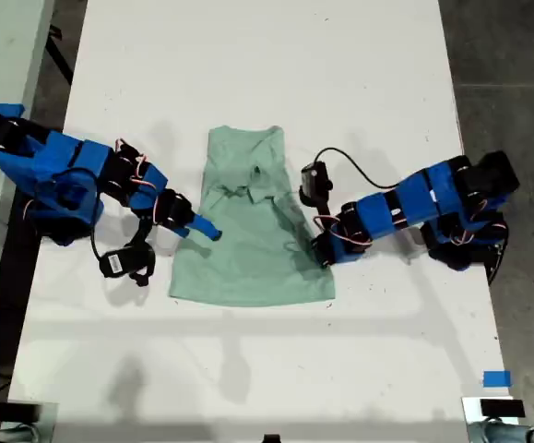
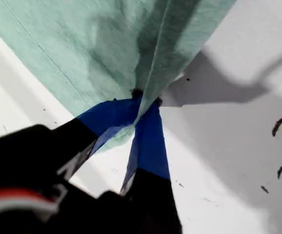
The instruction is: Fold tshirt
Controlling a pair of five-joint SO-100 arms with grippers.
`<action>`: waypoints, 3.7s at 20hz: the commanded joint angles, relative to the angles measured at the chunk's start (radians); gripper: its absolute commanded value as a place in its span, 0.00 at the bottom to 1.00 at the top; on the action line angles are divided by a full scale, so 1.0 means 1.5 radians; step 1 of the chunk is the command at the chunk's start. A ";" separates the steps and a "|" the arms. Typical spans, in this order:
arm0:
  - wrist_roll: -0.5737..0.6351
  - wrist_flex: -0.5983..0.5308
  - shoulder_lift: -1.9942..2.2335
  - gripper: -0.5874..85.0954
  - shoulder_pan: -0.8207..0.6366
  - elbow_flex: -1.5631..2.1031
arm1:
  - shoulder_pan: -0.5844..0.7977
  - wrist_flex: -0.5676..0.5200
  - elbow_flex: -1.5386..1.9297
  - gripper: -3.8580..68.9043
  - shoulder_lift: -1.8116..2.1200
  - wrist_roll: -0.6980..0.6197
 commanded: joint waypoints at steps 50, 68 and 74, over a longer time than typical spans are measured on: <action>-0.052 0.156 -0.087 0.38 0.073 -0.073 | 0.102 0.325 -0.467 0.32 0.030 -0.093; -0.044 -0.081 -0.128 0.36 0.024 0.132 | 0.069 0.319 -0.450 0.31 0.029 -0.071; -0.045 -0.115 -0.121 0.08 0.024 0.136 | 0.066 0.312 -0.434 0.30 0.028 -0.061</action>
